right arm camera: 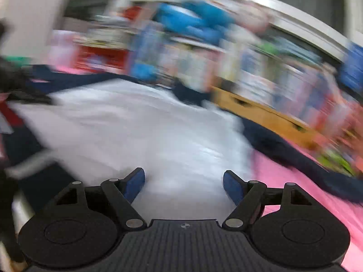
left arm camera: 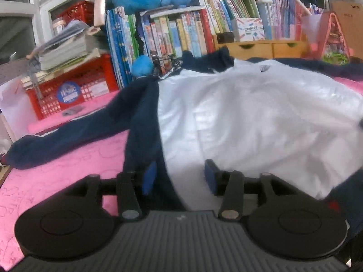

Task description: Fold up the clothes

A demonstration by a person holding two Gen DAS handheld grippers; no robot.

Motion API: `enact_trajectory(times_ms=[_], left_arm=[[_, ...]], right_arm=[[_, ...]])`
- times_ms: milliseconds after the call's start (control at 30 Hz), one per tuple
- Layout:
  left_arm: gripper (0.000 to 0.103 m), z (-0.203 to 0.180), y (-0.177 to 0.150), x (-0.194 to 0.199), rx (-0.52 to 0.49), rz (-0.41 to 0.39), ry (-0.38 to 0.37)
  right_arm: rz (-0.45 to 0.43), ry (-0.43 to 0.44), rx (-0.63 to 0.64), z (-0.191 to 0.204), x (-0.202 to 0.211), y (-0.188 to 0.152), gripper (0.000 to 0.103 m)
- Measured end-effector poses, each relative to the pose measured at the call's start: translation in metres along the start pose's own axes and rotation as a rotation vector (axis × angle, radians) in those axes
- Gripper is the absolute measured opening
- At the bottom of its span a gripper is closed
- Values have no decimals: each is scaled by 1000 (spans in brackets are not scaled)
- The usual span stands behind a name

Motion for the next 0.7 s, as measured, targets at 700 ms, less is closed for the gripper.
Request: enact_trajectory(times_ms=[700], left_arm=[[47,-14,35,3,-6,1,-58]], right_arm=[[66,-13,-373,-88,8,16,71]])
Point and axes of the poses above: each gripper's, at about its wrist camera, not at the fingertips, and x roughly against the way its jaws point, z to its left, y to its top, the point moved 3 cm from there along -x, roughly the way its jaws point, and after that the axes turned 4 degrees about -y, right-handed, at the moved point
